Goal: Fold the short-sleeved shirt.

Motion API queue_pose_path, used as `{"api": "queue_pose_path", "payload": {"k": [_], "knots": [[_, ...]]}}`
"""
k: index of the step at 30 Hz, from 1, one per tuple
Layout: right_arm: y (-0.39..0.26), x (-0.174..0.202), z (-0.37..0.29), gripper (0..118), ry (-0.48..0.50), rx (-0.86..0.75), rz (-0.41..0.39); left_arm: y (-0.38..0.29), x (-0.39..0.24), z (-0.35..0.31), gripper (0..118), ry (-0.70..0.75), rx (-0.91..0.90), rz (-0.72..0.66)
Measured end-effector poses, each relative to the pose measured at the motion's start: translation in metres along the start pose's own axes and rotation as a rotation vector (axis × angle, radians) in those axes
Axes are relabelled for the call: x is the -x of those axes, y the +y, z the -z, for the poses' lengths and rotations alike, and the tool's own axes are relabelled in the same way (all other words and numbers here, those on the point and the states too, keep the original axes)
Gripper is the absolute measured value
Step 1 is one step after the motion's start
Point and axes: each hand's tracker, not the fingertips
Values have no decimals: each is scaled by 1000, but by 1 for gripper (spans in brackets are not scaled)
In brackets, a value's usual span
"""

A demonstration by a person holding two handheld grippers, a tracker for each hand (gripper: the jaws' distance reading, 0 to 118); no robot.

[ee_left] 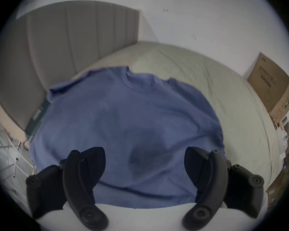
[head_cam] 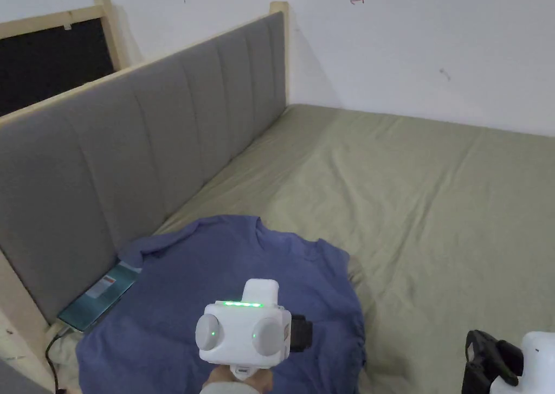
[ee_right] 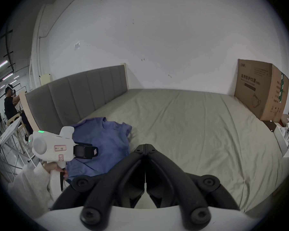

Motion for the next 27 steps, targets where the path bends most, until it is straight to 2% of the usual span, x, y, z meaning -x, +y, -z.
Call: {"api": "queue_pose_path", "payload": {"k": [2, 3, 5, 6, 7, 8, 9, 10, 11, 15, 22, 27], "knots": [[-4, -6, 5, 0, -16, 21, -3, -7, -4, 24, 102, 55, 85, 40], [-6, -9, 8, 0, -25, 30, 3, -11, -9, 20, 102, 79, 15, 81], [-9, -15, 12, 0, -32, 47, 27, 1, -10, 13, 101, 73, 60, 57], [-10, -17, 14, 0, -34, 55, 43, 4, -9, 11, 95, 70, 64, 42], [-11, -19, 16, 0, -34, 64, 59, 6, -8, 10, 84, 70, 53, 39], [-13, -21, 17, 0, -34, 70, 70, 6, -10, 10, 68, 76, 42, 49], [-14, -22, 18, 0, -32, 74, 74, 9, -10, 10, 38, 109, 17, 77], [-16, -22, 18, 0, -32, 78, 77, 8, -12, 14, 0, 187, 4, 112], [-17, -22, 18, 0, -34, 82, 75, 4, -13, 19, 0, 127, 45, 84], [-19, -29, 13, 0, -48, 86, 62, 5, -11, 13, 0, 133, 9, 79], [-15, -60, 1, 0, -98, 58, 137, 25, 27, -23, 0, -166, -57, -242], [-11, -88, -11, 0, -131, 29, 211, 58, -10, -56, 0, -255, -106, -225]]}}
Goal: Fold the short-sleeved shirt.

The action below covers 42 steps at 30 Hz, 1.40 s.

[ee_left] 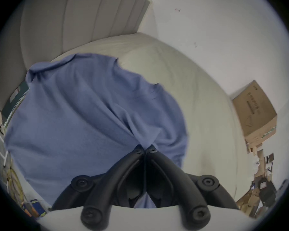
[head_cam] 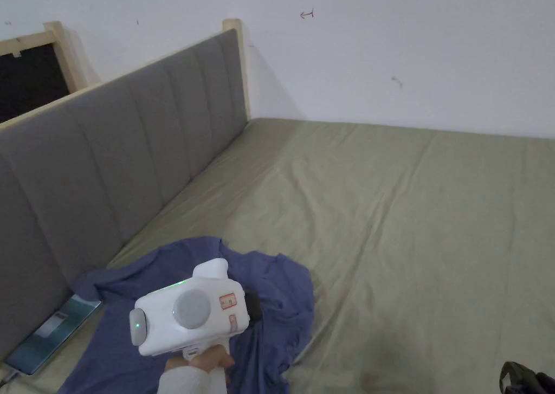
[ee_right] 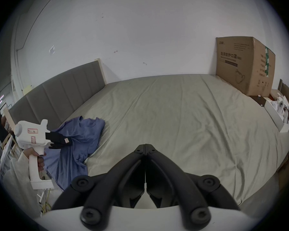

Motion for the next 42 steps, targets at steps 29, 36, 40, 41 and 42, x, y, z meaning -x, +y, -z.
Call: {"api": "queue_pose_path", "payload": {"k": [29, 36, 40, 41, 42], "knots": [[-6, -214, -105, 0, -478, -114, 299, -270, -424, 125, 8, -572, 558, 627], [-4, -190, -88, 0, -405, -80, 256, -214, -404, 88, 111, -580, 387, 658], [-1, -166, -84, 0, -338, -81, 216, -174, -353, 58, 25, -456, 278, 633], [-1, -160, -82, 0, -324, -80, 209, -169, -331, 52, 0, -410, 231, 639], [-2, -155, -81, 0, -311, -79, 202, -164, -311, 45, 0, -368, 224, 641]]}}
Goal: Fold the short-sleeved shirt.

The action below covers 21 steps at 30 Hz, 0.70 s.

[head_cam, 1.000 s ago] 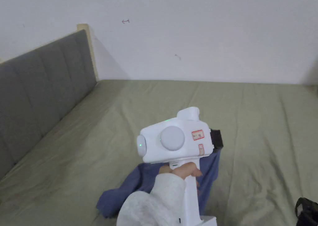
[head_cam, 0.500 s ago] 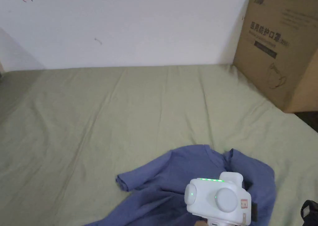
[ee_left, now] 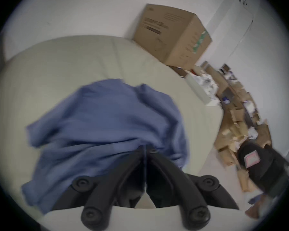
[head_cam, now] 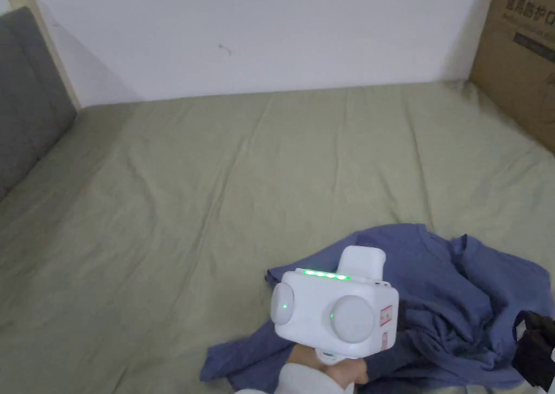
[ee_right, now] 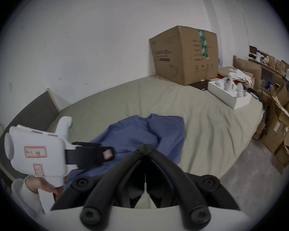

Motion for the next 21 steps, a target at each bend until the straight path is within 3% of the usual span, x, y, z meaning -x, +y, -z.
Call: {"api": "queue_pose_path", "payload": {"k": [6, 7, 8, 10, 12, 17, 18, 19, 21], "knots": [[-9, 36, 1, 0, 74, 40, -35, -58, 102, -62, 2, 214, 16, -106], [-10, 42, 0, 0, 89, 42, -45, -68, 116, -70, 18, 254, 13, -90], [-11, 46, 0, 0, 97, 43, -55, -76, 125, -75, 50, 289, 29, -81], [-12, 53, 3, 0, 103, 53, -75, -91, 143, -78, 71, 288, 64, -77], [-15, 57, 5, 0, 114, 63, -83, -99, 149, -72, 103, 300, 97, -102], [-19, 61, 13, 0, 125, 100, -106, -99, 159, -40, 100, 270, 84, -183], [-19, 59, 14, 0, 122, 107, -111, -96, 158, -36, 94, 283, 99, -183], [-19, 58, 15, 0, 118, 113, -116, -93, 157, -37, 79, 363, 92, -159], [-20, 56, 19, 0, 109, 119, -116, -88, 157, -35, 44, 310, 46, -130]]}}
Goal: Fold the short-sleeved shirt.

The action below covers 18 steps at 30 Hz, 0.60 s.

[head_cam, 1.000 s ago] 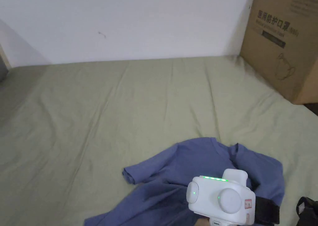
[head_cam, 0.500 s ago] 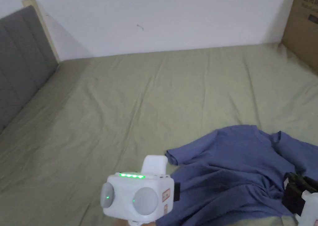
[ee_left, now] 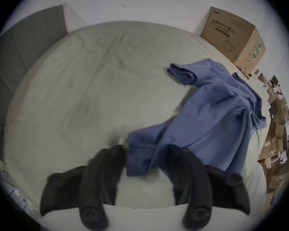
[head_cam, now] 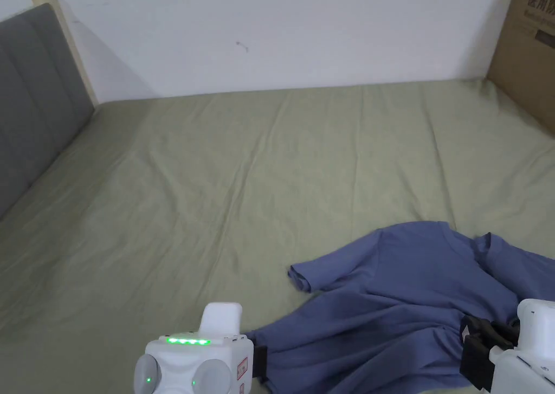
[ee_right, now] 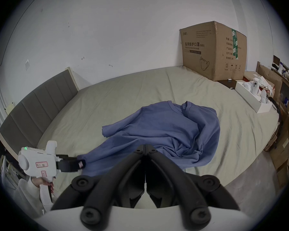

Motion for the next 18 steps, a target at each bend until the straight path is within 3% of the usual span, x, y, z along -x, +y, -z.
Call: {"api": "queue_pose_path", "payload": {"k": [2, 3, 8, 10, 13, 14, 15, 16, 17, 18], "knots": [[-1, -4, 8, 0, -10, 19, 13, 1, -2, 12, 12, 10, 36, 16], [-2, -5, 12, 0, -13, 30, 22, 1, -3, 13, 7, 8, 68, 52], [8, -11, 31, 0, 0, 71, 14, 10, 7, -3, 4, -39, 53, 9], [30, -15, 49, 0, 79, 103, 18, 13, 10, -13, 4, -60, 28, 1], [70, -6, 92, 0, 134, 139, -102, 19, 9, -29, 4, -75, 1, -13], [85, -2, 112, 11, 146, 165, -156, 20, 9, -33, 5, -86, -18, -24], [97, 3, 133, 51, 152, 189, -207, 23, 8, -36, 4, -92, -20, -31], [109, 8, 163, 83, 157, 236, -258, 24, 7, -39, 4, -93, -20, -33], [119, 13, 189, 93, 146, 263, -265, 24, 6, -40, 5, -95, -27, -35], [127, 16, 218, 93, 136, 291, -264, 25, 5, -41, 5, -96, -29, -35]]}}
